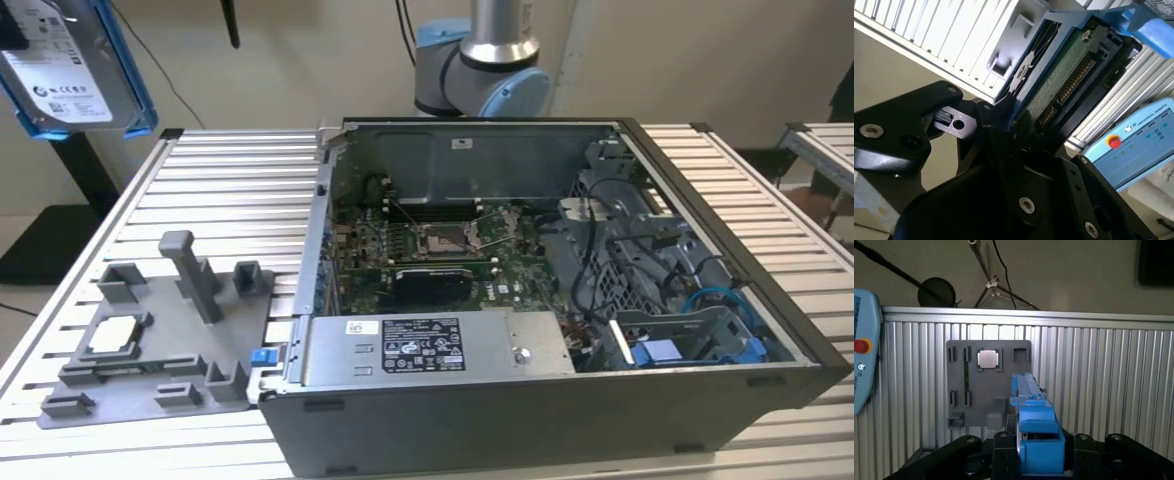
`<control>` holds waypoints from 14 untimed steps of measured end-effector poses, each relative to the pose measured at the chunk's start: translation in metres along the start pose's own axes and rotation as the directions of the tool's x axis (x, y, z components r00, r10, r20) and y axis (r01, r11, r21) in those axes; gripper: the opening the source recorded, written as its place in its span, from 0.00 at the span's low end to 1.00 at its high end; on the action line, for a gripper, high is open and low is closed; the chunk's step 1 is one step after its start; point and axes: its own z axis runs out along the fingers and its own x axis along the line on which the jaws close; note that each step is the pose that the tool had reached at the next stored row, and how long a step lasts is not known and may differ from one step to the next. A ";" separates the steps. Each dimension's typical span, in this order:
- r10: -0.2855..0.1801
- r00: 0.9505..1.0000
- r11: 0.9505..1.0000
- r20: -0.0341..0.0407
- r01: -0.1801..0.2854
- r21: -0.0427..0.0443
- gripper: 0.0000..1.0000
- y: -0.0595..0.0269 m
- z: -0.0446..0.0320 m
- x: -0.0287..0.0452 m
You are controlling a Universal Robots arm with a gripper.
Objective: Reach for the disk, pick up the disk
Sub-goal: 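Pick up the disk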
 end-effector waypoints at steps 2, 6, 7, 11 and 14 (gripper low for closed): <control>0.000 1.000 1.000 0.000 0.000 0.000 0.00 -0.0052 0.0001 0.0001; 0.000 1.000 1.000 0.000 0.000 0.000 0.00 -0.0156 0.0002 0.0002; 0.000 1.000 1.000 0.000 0.000 0.000 0.00 -0.0183 0.0002 0.0003; 0.000 1.000 1.000 0.000 0.000 0.000 0.00 -0.0290 0.0004 0.0005; 0.000 1.000 1.000 0.000 0.000 0.000 0.00 -0.0375 0.0006 0.0006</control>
